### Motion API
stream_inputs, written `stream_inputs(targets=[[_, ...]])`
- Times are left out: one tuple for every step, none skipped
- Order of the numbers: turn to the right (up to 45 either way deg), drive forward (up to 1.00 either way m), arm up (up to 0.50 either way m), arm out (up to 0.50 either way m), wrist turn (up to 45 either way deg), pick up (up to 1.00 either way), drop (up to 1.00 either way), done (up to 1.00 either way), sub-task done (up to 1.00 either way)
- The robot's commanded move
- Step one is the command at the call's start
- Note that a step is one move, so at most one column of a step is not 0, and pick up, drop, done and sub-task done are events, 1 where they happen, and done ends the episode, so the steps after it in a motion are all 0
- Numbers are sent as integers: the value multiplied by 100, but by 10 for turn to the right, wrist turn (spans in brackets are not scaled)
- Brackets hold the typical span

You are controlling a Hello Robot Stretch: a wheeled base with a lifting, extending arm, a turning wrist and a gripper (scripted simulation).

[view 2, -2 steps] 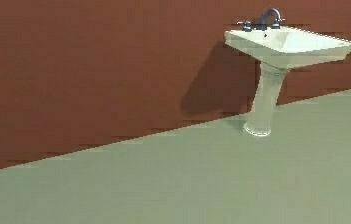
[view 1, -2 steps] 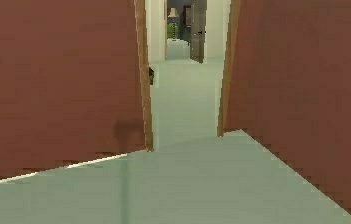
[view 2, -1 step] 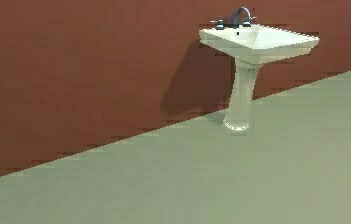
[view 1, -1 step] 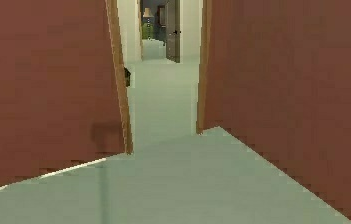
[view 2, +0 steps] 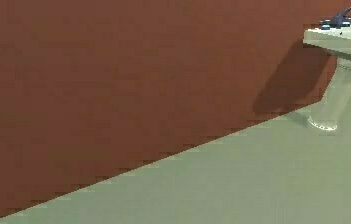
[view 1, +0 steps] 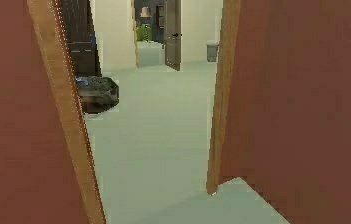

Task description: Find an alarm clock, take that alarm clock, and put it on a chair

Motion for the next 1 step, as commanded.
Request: stream_inputs(targets=[[0, 100, 0, 0, 0, 0, 0, 0, 0]])
